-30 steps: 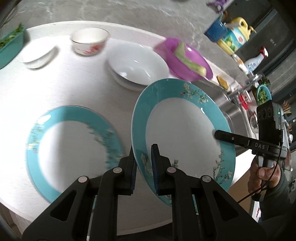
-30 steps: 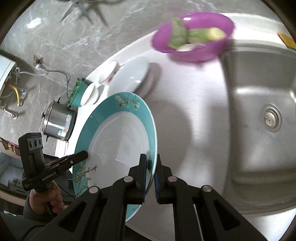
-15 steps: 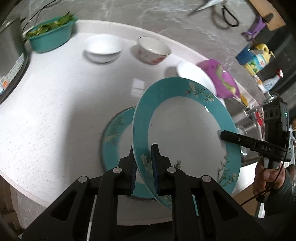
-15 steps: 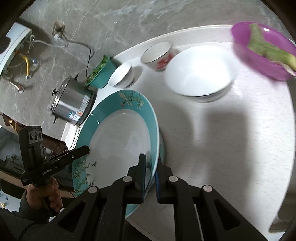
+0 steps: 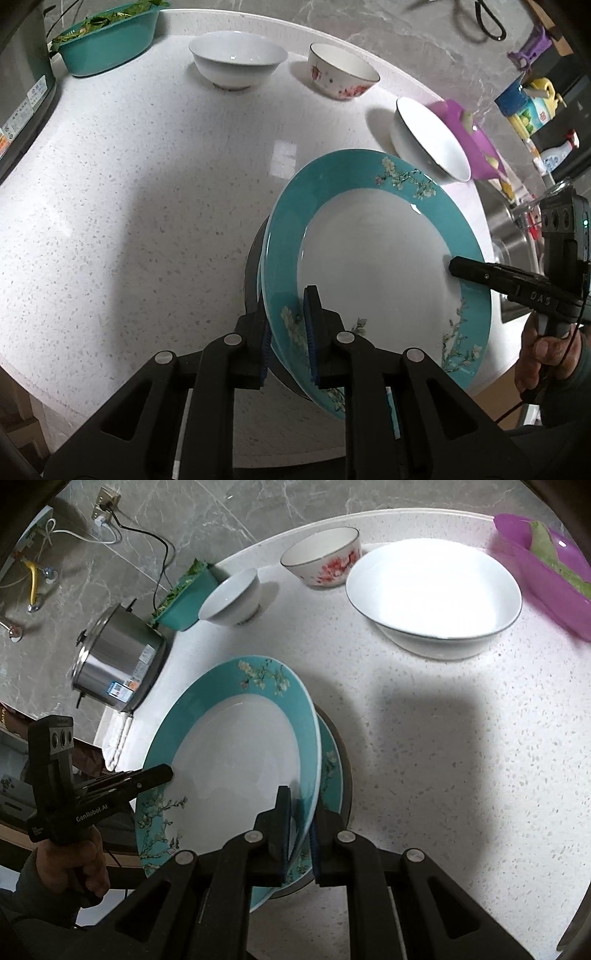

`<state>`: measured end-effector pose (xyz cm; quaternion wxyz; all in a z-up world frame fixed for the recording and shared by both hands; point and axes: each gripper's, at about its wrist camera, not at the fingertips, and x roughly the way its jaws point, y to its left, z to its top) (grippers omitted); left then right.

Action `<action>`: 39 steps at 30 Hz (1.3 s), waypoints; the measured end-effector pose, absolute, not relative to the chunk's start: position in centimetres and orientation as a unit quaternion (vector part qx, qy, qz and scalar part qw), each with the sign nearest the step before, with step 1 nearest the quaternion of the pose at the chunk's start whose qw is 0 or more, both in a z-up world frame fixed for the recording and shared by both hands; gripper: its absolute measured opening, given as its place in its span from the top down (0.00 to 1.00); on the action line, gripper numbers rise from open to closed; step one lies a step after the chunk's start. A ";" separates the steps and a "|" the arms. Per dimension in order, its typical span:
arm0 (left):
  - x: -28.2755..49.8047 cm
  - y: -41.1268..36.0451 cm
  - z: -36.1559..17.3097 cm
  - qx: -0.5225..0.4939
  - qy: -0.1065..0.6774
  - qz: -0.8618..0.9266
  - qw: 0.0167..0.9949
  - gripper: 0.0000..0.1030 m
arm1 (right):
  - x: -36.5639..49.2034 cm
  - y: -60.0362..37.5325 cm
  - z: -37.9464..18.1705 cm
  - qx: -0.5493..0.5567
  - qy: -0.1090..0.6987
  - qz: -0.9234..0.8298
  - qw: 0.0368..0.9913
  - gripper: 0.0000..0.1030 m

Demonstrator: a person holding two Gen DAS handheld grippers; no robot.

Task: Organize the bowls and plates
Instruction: 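Carry the second teal plate with both grippers over the plate stack, then lower the held teal plate onto the teal plate stack with both grippers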

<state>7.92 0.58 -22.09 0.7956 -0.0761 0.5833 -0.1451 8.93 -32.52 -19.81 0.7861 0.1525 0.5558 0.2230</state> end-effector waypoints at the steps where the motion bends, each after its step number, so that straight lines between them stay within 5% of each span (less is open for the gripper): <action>1: 8.1 0.2 -22.4 -0.074 0.584 -0.145 0.795 0.85 | 8.9 -32.3 -20.0 0.149 0.556 0.221 0.787 0.89; 39: 9.6 -3.8 -24.5 0.001 0.582 -0.147 0.800 0.80 | 6.3 -30.4 -21.3 0.018 0.531 0.172 0.829 0.76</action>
